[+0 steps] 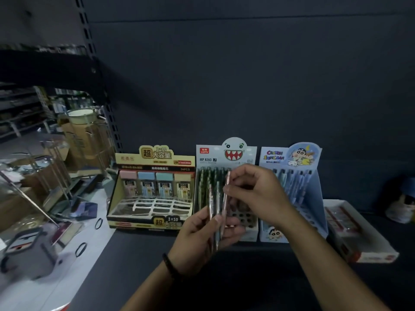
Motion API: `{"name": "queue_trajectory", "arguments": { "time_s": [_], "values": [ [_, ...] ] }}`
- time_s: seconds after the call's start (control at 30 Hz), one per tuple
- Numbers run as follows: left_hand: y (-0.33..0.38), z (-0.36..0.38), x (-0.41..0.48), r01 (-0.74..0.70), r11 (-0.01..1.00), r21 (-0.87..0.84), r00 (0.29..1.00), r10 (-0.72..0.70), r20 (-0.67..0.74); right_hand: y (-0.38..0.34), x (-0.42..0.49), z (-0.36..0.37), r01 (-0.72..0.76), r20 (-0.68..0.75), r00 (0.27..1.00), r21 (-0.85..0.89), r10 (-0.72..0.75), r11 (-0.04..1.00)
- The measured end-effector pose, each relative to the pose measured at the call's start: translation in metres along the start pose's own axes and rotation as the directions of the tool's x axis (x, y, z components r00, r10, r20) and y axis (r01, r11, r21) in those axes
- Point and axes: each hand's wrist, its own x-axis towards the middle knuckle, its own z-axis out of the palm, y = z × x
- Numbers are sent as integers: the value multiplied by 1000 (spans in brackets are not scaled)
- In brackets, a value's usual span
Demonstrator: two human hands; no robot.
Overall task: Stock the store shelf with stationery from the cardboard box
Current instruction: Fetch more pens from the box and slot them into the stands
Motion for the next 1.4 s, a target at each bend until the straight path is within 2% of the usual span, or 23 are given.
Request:
{"name": "queue_trajectory", "arguments": {
  "time_s": [0.1, 0.17, 0.27, 0.33, 0.47, 0.57, 0.73, 0.9, 1.1, 1.3, 1.4],
  "values": [
    [0, -5, 2, -21, 995, 93, 1000, 21, 6, -2, 1, -6, 36, -205, 979, 69, -21, 997],
    [0, -9, 4, -42, 984, 174, 999, 42, 2, 0, 2, -14, 92, -328, 941, 19, -81, 996],
    [-1, -15, 8, -85, 949, 305, 993, 105, -50, 12, 4, -22, 109, -408, 902, -101, -141, 989],
    [-3, -19, 10, -71, 956, 286, 992, 97, -76, 22, 4, -22, 98, -430, 886, -192, -174, 976],
    [-3, -20, 10, 16, 994, 109, 1000, -14, -18, 36, 4, -15, 99, -433, 874, -286, -221, 953],
    [-4, -17, 11, 36, 999, 29, 999, -36, 25, 41, 3, -11, 88, -400, 885, -358, -238, 930],
    [-3, -14, 6, -15, 993, 121, 995, 2, 100, 45, 4, -9, 103, -389, 882, -390, -265, 915],
    [-1, -13, 6, -11, 985, 174, 997, -2, 77, 44, 4, -4, 126, -381, 873, -427, -304, 896],
    [-1, -12, 4, -33, 989, 147, 998, 26, 54, 48, 1, 1, 39, -244, 949, -533, -198, 845],
    [-1, -13, 5, -32, 984, 175, 999, 38, -28, 31, 1, -10, 42, -224, 956, -533, -189, 845],
    [-1, -12, 5, -36, 989, 143, 999, 39, -22, 19, -4, -8, 72, -259, 945, -432, -199, 899]
  ]
}}
